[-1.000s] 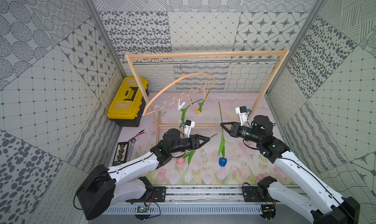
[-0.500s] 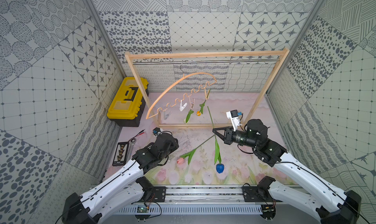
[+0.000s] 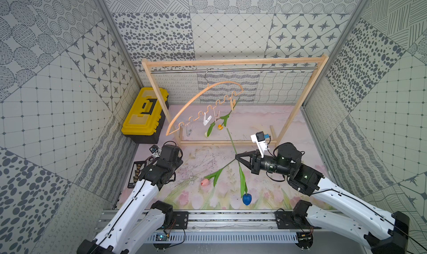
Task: Dry the flowers on a clothes hanger
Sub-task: Open the clamp at the hanger.
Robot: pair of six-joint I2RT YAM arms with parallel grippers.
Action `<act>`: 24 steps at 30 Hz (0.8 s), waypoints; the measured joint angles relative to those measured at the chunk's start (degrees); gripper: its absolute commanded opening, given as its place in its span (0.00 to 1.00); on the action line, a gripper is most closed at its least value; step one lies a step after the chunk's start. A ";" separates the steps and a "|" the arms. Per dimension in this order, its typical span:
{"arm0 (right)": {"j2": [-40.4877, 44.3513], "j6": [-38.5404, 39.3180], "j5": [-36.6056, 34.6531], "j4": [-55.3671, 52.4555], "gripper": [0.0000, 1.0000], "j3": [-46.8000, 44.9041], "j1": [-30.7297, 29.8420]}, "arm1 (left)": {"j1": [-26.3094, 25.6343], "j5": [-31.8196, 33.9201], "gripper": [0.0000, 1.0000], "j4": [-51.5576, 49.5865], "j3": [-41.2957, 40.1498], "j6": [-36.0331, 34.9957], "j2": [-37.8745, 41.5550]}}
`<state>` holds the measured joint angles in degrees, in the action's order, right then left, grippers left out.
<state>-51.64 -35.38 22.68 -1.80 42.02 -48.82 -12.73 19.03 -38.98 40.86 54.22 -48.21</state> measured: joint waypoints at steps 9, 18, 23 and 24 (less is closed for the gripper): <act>-9.11 0.92 0.59 2.54 0.00 4.35 -0.83 | 7.08 -12.00 0.54 2.40 12.35 -15.67 -8.37; -15.19 1.38 0.33 5.86 0.00 9.01 -0.98 | 8.81 -25.09 0.51 5.86 16.52 -25.09 -10.25; -16.74 1.49 -0.09 6.82 0.00 9.97 -0.26 | 8.83 -28.33 0.52 6.99 14.93 -27.32 -9.31; -16.92 1.40 -0.11 7.13 0.00 9.97 0.07 | 8.83 -28.37 0.52 7.13 14.01 -27.30 -8.72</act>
<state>-68.55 -33.98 22.57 5.32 51.99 -48.75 -3.90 -9.34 -31.86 54.87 26.92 -56.93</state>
